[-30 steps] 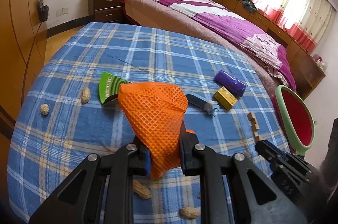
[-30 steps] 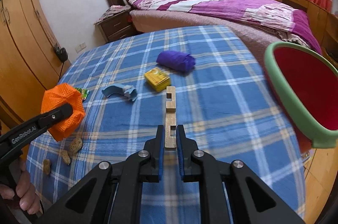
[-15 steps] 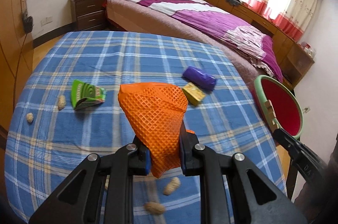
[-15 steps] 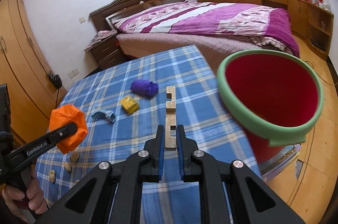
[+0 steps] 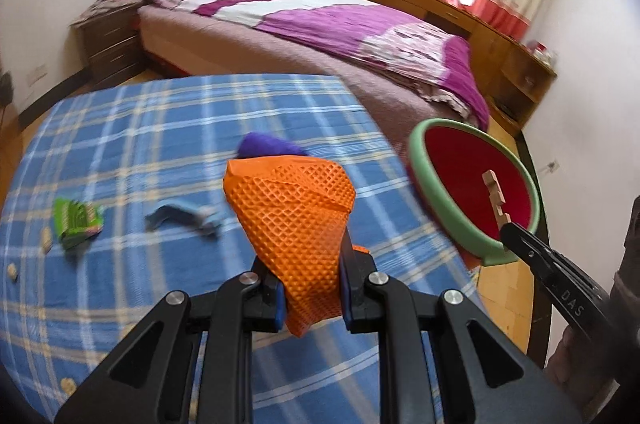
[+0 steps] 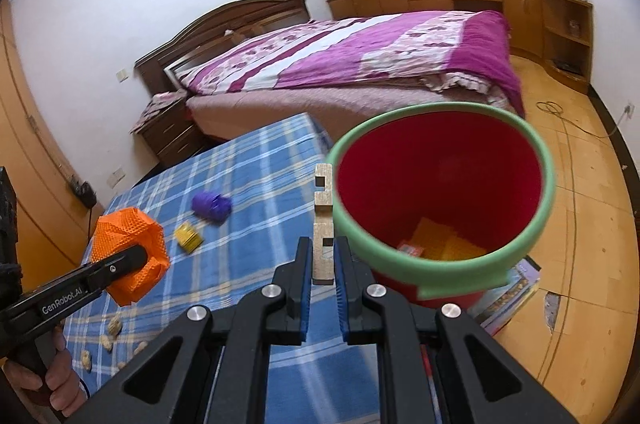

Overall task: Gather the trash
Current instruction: 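Carry the mesh bag and wooden stick over the red bucket and open both grippers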

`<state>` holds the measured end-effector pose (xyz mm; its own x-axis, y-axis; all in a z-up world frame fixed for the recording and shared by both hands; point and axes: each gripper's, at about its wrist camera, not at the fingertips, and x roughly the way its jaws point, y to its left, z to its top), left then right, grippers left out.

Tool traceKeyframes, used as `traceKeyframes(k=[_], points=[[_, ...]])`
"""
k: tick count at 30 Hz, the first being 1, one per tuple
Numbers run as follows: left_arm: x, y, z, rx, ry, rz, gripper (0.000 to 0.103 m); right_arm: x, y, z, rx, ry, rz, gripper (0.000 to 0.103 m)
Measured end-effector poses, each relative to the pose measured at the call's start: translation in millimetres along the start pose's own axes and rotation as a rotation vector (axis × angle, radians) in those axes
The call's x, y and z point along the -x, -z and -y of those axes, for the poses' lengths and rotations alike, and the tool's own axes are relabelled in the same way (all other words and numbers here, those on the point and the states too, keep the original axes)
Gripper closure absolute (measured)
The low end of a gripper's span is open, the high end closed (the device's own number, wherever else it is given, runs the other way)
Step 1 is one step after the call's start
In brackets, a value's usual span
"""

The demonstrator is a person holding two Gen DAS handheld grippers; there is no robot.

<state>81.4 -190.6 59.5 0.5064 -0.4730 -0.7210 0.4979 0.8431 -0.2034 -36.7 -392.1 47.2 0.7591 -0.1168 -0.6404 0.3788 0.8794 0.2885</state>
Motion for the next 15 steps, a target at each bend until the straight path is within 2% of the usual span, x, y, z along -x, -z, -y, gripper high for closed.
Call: traceKeyframes(k=[15], points=[[-46,-33,98,-0.206,0.090,-0.011,0.083,-10,-29,82,-0.095,0.137,0.022,0.090]])
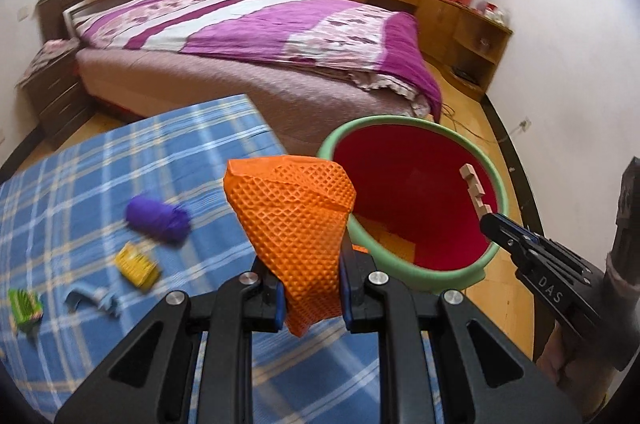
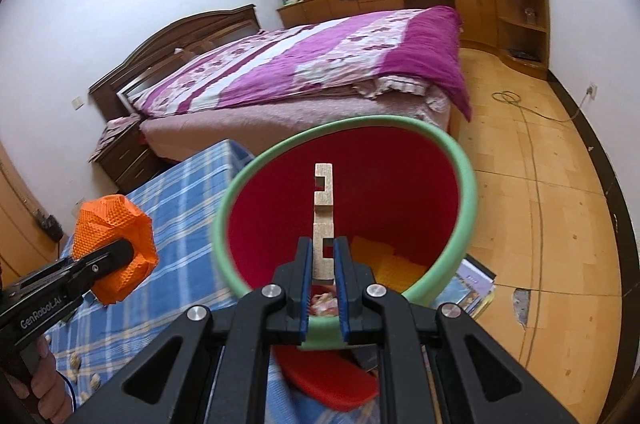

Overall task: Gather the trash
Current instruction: 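Carry the mesh bag and wooden stick over the red bucket and open both grippers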

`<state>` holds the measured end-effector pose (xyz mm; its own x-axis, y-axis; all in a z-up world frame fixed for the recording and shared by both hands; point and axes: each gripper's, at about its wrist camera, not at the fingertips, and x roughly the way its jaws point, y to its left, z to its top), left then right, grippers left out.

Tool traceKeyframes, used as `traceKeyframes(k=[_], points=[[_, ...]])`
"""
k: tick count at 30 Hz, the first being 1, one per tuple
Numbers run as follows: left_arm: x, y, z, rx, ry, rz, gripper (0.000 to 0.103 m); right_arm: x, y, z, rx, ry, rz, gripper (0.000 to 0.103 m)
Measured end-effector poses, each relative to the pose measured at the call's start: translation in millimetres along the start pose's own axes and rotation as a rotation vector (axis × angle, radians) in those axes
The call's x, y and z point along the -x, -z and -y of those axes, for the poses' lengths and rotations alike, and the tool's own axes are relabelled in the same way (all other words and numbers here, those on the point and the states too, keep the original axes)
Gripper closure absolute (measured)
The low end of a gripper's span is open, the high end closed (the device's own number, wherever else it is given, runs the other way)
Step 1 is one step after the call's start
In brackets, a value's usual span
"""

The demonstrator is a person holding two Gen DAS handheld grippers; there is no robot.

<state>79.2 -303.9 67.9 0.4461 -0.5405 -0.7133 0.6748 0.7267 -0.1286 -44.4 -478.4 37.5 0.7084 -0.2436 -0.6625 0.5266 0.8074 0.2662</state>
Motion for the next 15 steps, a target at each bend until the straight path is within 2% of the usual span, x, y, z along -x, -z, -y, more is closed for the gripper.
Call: traceKeyframes(k=[12,15], points=[[-51,-18,43,-0.079,0.056,-0.049,0.083,-19,-9,31,-0.042,0.018,-0.017,0.090],[-56,-19,49,-0.100,0.066,-0.055,0.075,-20,-8,34,-0.045,0.015,-0.016,0.090]])
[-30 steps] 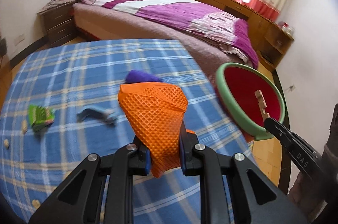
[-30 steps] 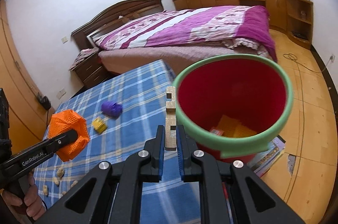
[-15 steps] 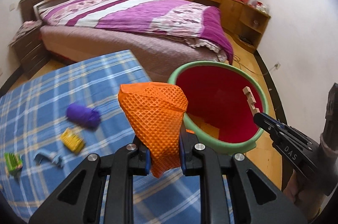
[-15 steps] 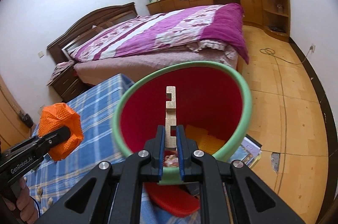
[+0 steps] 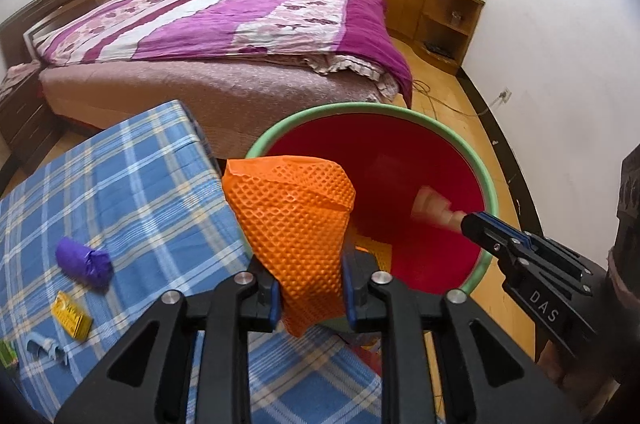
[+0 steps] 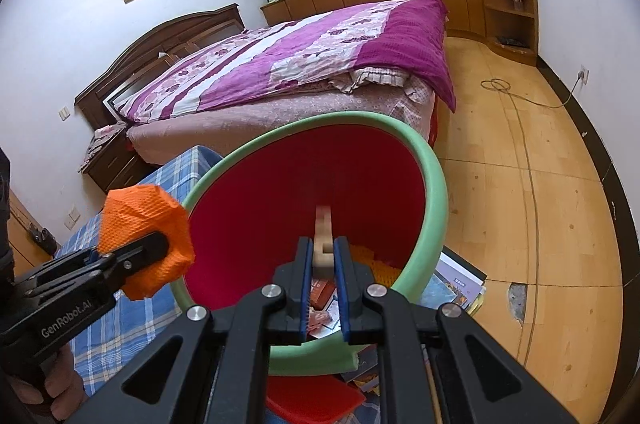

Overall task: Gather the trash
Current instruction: 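Carry the mesh bag and wooden stick over the red bucket and open both grippers, then move both open grippers back over the bed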

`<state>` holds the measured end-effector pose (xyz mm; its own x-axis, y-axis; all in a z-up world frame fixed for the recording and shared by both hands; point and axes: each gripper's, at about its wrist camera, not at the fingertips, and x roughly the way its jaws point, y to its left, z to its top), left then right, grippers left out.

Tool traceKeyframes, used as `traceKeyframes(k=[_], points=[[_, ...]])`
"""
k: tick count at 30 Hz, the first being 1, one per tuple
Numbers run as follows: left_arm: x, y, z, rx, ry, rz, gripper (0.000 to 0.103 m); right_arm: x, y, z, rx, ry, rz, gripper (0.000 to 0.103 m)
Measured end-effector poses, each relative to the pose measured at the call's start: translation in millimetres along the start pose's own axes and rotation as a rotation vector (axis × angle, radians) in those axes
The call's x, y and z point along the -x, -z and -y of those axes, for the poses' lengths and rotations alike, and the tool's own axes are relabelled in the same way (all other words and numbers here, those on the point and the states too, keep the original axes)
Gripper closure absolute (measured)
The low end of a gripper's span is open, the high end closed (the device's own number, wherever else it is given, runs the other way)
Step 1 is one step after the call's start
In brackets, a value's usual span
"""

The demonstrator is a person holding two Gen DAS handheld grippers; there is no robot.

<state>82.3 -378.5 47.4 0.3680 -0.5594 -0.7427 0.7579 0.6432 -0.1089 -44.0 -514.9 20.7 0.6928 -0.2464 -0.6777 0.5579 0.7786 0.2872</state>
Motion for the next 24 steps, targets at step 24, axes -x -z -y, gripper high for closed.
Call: traceKeyframes(k=[24], points=[[31,24,-25,0.088,-0.024,0.022,0.061,26,12,-12,-0.037,-0.074,0.026,0.068]])
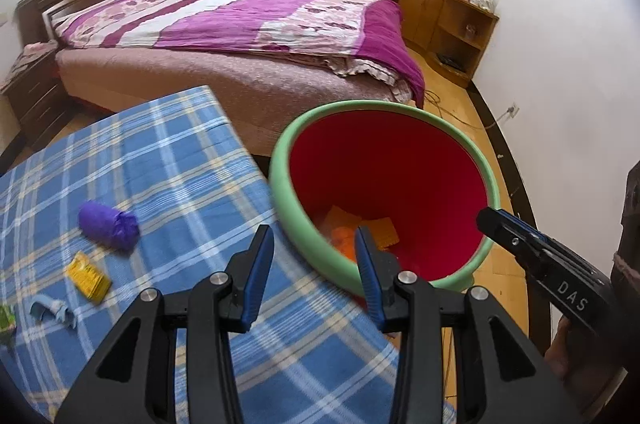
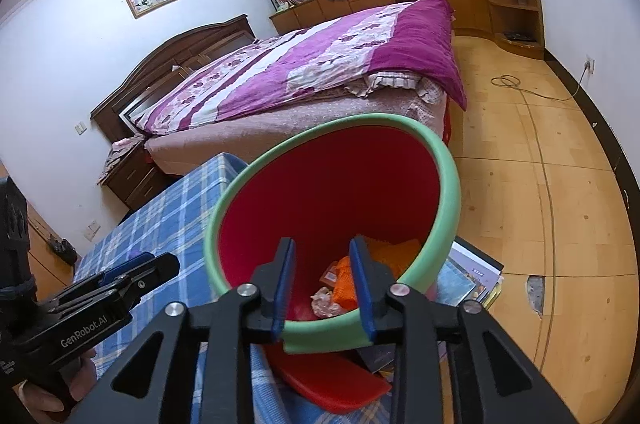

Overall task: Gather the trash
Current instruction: 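Move both open grippers back over the bed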

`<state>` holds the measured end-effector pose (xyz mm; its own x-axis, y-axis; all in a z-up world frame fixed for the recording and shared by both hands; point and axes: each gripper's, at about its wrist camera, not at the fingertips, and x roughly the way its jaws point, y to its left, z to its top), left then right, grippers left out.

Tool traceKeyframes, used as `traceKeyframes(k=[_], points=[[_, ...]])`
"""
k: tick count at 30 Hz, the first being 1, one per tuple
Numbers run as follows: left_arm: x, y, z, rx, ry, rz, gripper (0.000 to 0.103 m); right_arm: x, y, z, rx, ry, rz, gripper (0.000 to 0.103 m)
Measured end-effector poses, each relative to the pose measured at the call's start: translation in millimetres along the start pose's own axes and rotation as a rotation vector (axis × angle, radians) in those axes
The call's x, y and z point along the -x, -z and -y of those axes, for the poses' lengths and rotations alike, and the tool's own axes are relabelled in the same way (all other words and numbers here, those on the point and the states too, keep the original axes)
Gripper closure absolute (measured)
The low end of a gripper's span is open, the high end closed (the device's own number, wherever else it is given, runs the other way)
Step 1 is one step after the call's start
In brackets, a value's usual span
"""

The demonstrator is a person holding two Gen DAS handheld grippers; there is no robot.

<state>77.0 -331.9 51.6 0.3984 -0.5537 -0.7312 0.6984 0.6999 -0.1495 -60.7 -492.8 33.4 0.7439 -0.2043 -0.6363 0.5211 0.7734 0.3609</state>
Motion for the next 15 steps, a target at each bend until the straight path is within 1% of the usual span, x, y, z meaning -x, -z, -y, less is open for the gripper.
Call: traceKeyframes(k=[4,8,10,12,15], points=[[12,7,-13,0.033,-0.018,0.008,0.061,7,3,-10,0.006,-0.021,0.002,0.059],[24,15,-27,0.064,-0.042,0.011,0.061,11,7,-21,0.017,-0.036,-0.001,0.054],[30,20,-35,0.079,-0.054,0.016,0.061,13,10,-27,0.023,-0.045,-0.004,0.048],[37,24,-42,0.093,-0.067,0.022,0.061,14,13,-32,0.026,-0.052,-0.008,0.045],[45,29,-54,0.117,-0.083,0.033,0.061,14,16,-41,0.036,-0.064,-0.022,0.043]])
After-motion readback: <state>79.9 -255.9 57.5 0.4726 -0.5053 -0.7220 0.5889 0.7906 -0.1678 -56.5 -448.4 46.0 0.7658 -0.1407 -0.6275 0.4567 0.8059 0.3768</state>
